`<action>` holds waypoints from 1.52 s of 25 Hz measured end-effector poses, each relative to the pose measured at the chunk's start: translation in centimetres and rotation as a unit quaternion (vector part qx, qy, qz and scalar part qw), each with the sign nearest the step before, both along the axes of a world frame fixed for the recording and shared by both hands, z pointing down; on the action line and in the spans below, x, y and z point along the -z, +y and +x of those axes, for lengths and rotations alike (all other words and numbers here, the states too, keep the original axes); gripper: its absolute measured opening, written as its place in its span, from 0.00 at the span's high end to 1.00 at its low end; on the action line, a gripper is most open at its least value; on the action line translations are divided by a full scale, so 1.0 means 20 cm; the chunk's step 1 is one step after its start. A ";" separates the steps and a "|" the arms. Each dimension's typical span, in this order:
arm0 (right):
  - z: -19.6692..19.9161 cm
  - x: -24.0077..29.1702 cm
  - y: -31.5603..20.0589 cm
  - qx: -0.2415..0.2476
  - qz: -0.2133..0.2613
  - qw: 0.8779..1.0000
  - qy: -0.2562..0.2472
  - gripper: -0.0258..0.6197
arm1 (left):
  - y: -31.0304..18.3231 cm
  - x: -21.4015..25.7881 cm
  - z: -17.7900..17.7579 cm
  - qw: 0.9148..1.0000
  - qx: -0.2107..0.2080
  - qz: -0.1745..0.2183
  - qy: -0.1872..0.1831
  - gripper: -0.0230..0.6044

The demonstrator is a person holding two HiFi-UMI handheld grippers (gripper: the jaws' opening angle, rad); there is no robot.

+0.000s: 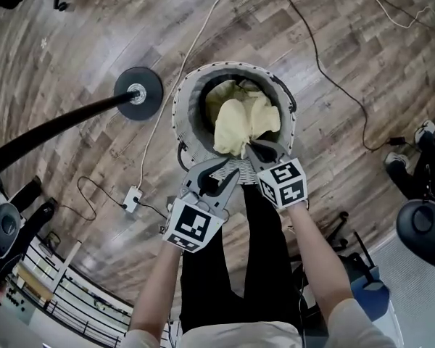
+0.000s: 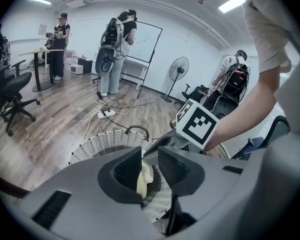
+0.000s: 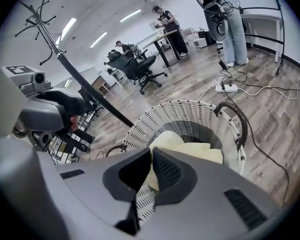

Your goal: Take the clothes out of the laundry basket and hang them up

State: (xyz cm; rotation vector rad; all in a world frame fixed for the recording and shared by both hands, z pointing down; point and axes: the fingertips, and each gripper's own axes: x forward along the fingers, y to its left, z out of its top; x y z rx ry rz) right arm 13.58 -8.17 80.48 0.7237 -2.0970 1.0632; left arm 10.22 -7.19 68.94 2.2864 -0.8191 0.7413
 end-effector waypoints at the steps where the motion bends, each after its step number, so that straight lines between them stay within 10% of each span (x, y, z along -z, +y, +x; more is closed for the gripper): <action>1: 0.00 0.05 0.01 0.002 0.000 1.000 -0.003 0.93 | 0.01 0.03 0.01 1.000 0.003 0.000 0.000 0.78; 24: -0.02 1.17 -0.01 0.154 0.140 0.978 -0.009 0.93 | 0.06 0.69 -0.04 0.995 0.083 0.048 -0.024 0.78; 38: -0.09 1.93 -0.09 0.139 0.214 0.962 -0.095 0.93 | 0.03 1.08 -0.03 0.992 0.085 0.089 -0.017 0.74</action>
